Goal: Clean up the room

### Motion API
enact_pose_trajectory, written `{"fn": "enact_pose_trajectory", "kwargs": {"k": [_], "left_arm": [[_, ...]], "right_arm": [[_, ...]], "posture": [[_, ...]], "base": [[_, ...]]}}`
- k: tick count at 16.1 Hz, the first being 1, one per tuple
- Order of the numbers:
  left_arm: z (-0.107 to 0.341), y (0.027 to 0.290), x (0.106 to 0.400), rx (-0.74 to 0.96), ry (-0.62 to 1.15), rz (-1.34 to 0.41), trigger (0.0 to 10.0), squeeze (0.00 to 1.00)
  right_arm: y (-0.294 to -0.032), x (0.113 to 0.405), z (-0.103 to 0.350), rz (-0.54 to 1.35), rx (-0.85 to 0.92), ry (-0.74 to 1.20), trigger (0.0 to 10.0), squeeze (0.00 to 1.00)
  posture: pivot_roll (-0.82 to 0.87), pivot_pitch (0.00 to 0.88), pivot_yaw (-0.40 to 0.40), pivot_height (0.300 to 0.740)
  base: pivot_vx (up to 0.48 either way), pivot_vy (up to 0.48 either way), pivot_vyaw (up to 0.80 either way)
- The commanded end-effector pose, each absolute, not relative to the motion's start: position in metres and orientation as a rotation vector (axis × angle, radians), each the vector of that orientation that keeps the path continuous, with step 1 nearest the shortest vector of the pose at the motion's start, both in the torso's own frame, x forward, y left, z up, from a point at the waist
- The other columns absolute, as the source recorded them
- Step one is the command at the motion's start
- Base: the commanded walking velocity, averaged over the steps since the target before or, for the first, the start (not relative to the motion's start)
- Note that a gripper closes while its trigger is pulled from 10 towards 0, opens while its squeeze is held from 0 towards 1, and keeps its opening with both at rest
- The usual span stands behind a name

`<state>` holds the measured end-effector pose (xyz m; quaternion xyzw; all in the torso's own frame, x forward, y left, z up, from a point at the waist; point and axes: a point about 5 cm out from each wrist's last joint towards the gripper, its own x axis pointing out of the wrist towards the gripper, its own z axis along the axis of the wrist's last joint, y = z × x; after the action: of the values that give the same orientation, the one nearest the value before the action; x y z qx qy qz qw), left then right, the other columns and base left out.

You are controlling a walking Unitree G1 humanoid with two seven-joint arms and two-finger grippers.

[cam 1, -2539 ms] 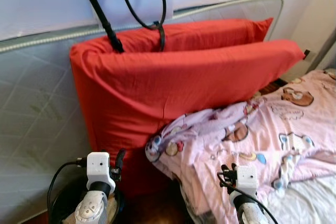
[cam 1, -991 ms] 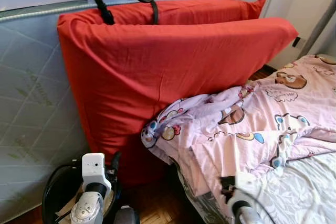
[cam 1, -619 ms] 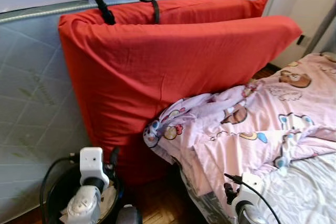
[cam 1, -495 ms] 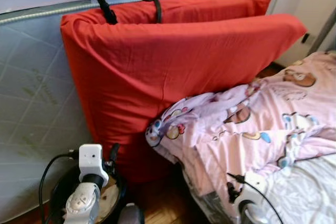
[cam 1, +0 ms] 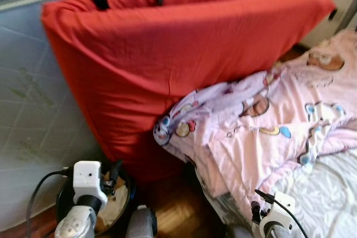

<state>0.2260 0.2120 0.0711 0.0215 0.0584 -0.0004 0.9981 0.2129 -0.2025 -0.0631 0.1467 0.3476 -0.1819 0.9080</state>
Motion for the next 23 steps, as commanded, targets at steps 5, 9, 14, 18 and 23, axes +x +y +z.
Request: {"fn": "enact_pose_trajectory", "kwargs": {"k": [5, 9, 14, 18, 23], "left_arm": [[0.111, 0.207, 0.257, 0.047, 0.021, -0.029, 10.0, 0.0], [0.113, 0.205, 0.25, 0.046, 0.042, -0.041, 10.0, 0.0], [0.116, 0.205, 0.241, 0.036, 0.054, -0.022, 10.0, 0.0], [0.122, 0.204, 0.241, 0.035, 0.047, -0.022, 10.0, 0.0], [0.121, 0.202, 0.238, 0.038, 0.058, -0.025, 10.0, 0.0]], "right_arm": [[-0.197, 0.232, -0.05, -0.33, 0.33, 0.621, 10.0, 0.0], [-0.2, 0.239, -0.045, -0.321, 0.3, 0.615, 10.0, 0.0], [-0.197, 0.232, -0.052, -0.298, 0.287, 0.668, 10.0, 0.0], [-0.194, 0.229, -0.055, -0.29, 0.254, 0.697, 0.0, 0.0], [-0.193, 0.23, -0.055, -0.269, 0.214, 0.711, 0.0, 0.0]], "posture": [[0.18, 0.27, 0.065, 0.641], [0.19, 0.288, 0.066, 0.641], [0.2, 0.299, 0.064, 0.641], [0.2, 0.303, 0.062, 0.641], [0.2, 0.307, 0.062, 0.641]], "base": [[0.0, 0.0, 0.0], [0.0, 0.0, 0.0], [0.0, 0.0, 0.0], [0.0, 0.0, 0.0], [0.0, 0.0, 0.0]]}}
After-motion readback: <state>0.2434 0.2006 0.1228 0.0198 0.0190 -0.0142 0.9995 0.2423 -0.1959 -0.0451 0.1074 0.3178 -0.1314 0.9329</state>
